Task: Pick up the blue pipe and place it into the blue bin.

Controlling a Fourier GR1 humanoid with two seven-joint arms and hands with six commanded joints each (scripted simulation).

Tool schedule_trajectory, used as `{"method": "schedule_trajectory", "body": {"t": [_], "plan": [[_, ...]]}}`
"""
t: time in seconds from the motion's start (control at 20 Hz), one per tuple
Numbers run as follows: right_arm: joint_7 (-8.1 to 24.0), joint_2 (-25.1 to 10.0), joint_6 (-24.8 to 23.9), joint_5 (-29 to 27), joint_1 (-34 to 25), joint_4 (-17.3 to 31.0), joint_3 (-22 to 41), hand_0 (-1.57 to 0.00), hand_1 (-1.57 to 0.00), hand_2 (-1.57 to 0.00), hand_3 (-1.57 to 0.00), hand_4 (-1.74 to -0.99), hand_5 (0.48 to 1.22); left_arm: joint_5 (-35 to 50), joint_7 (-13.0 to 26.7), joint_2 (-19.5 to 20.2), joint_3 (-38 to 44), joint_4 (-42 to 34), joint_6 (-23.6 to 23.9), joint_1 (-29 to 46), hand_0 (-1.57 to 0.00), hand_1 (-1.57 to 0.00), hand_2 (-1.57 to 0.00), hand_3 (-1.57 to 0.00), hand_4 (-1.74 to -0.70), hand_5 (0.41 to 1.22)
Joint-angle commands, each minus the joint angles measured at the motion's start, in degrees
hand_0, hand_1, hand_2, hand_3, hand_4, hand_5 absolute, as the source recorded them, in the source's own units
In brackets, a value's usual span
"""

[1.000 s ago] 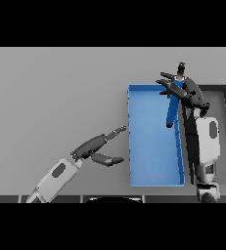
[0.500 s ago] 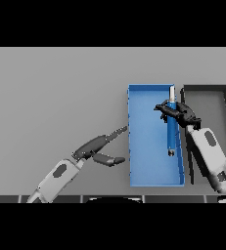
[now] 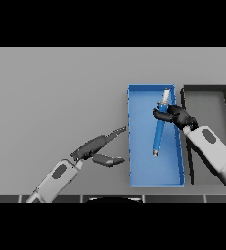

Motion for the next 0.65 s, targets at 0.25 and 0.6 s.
{"method": "schedule_trajectory", "body": {"t": [0.25,0.6], "plan": [[-1.1,-0.2,-1.5,1.7,0.1,0.7,0.3,-0.04,-0.03,-0.03,-0.02,-1.182,0.795,0.1,0.6,0.1,-0.2,-0.7,0.2,0.6,0.00,0.00,0.00,0.00,-0.83,0.472],[-1.3,0.0,-1.2,1.8,0.4,-0.5,0.8,-0.02,-0.01,-0.01,-0.01,-1.186,0.769,-0.6,0.3,-0.2,-0.4,0.3,0.3,0.4,0.00,0.00,0.00,0.00,-0.83,0.474]]}}
